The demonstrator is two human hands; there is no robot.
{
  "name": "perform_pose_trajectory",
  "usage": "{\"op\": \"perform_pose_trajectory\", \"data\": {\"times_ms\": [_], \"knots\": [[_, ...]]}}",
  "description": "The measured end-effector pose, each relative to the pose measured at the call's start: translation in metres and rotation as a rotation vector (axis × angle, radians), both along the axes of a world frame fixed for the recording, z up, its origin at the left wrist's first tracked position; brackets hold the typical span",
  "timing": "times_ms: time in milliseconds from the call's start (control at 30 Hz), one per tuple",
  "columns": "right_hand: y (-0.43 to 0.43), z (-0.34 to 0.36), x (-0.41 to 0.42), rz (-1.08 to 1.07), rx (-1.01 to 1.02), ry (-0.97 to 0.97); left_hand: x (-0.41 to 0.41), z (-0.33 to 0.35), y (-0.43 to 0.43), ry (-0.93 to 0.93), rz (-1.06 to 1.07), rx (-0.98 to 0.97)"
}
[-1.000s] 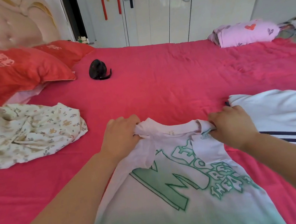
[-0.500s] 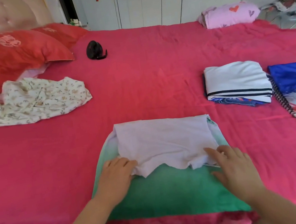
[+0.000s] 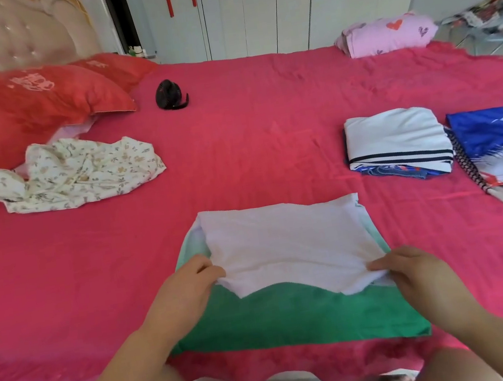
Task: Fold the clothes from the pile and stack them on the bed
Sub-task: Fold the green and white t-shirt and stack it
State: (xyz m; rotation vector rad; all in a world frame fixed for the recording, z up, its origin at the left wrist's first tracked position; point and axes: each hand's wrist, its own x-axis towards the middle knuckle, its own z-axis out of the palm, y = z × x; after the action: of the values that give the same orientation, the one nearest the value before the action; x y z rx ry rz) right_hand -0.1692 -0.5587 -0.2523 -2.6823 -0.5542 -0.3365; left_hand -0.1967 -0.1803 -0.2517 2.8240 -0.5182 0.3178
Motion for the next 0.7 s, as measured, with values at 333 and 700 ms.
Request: {"op": "perform_pose_trajectory", "data": {"times_ms": [333, 700], "knots": [[0.020, -0.012, -0.007, -0.286, 0.053, 0.319, 0.004, -0.015, -0.037, 0.278, 0.449, -0.294], [0.012, -0.007, -0.012, -0.313, 0.031, 0.360, -0.009, -0.018, -0.027, 0.361, 0.532, -0.259]]}}
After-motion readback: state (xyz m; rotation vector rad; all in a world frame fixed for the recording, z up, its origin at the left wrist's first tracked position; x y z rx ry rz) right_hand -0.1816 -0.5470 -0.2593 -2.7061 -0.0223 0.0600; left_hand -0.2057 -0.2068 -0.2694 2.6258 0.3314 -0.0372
